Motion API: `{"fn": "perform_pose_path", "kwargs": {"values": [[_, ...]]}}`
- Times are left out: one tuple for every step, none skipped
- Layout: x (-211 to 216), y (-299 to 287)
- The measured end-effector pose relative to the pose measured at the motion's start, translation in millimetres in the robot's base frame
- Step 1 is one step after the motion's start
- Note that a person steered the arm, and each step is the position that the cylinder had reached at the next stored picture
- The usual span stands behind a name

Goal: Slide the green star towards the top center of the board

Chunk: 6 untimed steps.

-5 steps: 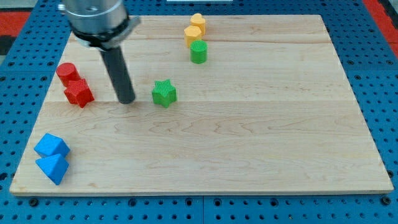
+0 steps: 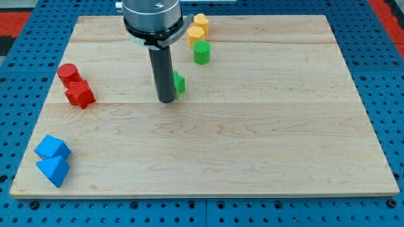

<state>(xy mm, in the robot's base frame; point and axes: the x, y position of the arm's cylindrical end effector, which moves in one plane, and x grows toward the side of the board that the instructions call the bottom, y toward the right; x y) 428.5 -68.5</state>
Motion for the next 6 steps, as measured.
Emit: {"fn": "perform_pose_path", "kwargs": {"values": [[-10.6,-13.6],[-21.1,-13.6],[-33.6,-12.6],[-39.1,-12.1],[-39.1,0.2],[-39.1,14.9]]}}
